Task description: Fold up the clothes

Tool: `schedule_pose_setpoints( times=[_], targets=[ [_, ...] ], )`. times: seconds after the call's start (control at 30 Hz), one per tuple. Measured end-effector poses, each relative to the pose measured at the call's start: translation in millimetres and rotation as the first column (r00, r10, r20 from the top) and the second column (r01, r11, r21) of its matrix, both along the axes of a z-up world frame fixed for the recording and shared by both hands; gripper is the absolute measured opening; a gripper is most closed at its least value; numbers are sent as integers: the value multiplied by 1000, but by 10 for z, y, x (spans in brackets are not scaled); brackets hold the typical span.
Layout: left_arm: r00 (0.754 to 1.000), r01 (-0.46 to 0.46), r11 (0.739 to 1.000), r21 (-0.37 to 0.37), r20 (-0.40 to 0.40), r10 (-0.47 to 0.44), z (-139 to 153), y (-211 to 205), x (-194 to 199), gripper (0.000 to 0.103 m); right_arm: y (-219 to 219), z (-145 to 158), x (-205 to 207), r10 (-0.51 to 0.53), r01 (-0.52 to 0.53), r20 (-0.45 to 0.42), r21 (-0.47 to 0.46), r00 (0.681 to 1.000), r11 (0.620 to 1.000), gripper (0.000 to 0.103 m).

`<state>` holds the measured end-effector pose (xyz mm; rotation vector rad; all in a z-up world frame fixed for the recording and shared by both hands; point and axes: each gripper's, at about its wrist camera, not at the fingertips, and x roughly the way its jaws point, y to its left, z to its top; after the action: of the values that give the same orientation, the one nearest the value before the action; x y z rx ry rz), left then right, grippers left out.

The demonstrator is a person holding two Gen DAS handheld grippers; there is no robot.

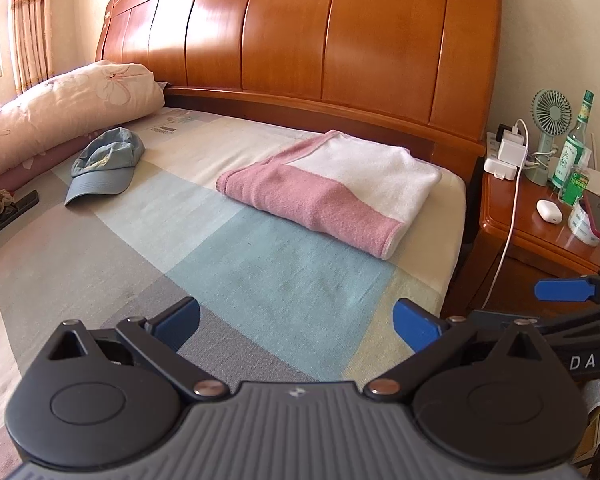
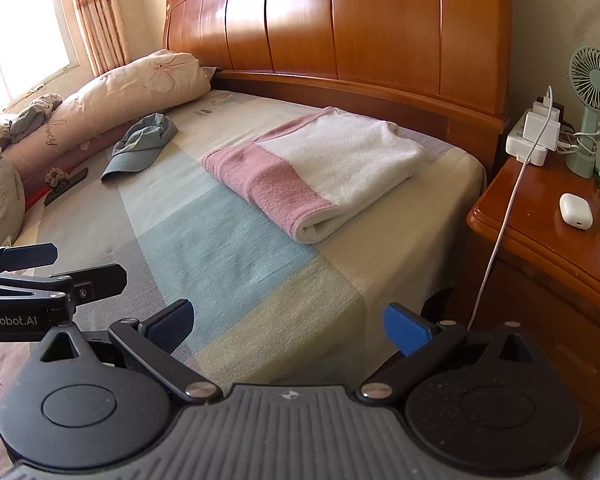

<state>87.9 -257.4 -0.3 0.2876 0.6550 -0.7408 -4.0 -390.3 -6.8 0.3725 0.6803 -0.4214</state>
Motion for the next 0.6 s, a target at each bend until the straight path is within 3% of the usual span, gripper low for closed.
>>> schedule_pose_setpoints(
  times=[0.6],
  targets=[
    [1000,5,1000,-14,20,-4,73,20,-103,102,33,77,-127,-12,12,37,-6,999,1000,103]
  ],
)
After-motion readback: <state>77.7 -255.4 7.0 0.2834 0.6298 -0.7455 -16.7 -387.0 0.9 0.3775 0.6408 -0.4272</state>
